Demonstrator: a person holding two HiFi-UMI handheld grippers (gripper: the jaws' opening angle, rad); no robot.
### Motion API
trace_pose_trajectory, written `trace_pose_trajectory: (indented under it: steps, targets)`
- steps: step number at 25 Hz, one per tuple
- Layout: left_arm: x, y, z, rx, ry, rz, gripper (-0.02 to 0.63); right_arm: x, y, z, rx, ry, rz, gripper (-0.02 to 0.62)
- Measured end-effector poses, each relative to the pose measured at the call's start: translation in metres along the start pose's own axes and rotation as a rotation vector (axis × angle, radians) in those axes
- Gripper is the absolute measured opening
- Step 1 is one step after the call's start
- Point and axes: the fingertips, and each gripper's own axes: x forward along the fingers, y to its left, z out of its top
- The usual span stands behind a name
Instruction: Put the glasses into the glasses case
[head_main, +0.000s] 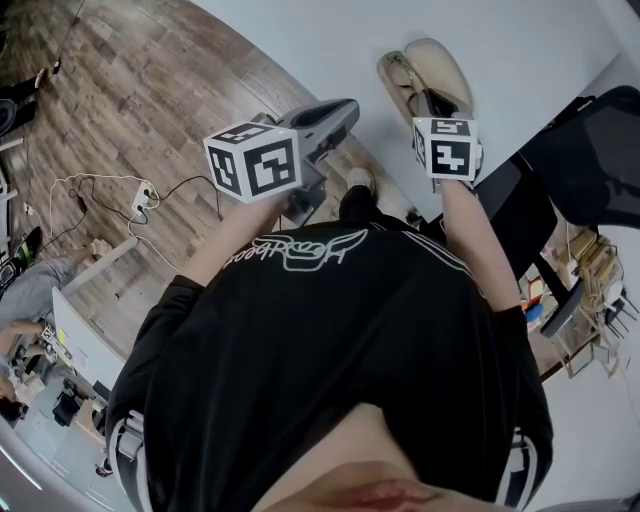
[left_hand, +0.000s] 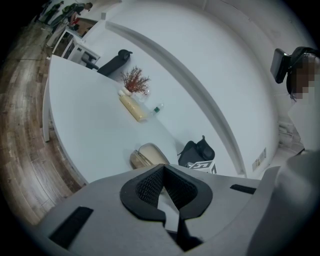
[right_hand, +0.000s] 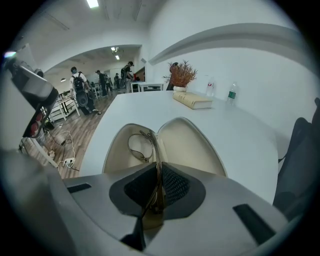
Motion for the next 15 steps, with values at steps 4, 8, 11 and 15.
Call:
trace_pose_trajectory:
  steps: [4,8,11,15]
  targets:
    - [-0.005,0.000,0.000,0.001,-0.004,0.002,0.006,0.000,0.003,0.002,-0.018,0.012,-0.007,0.026]
    - [-0.009,-0.003,-0.002,0.005,-0.008,0.007,0.006,-0.002,0.005,0.001,-0.036,0.012,0.004,0.028]
    - [-0.011,0.000,-0.005,0.004,-0.010,0.015,0.006,-0.002,0.009,0.002,-0.037,0.008,0.024,0.028]
    - [-0.018,0.000,-0.005,0.009,-0.019,0.019,0.006,-0.002,0.009,0.003,-0.034,0.005,0.022,0.028]
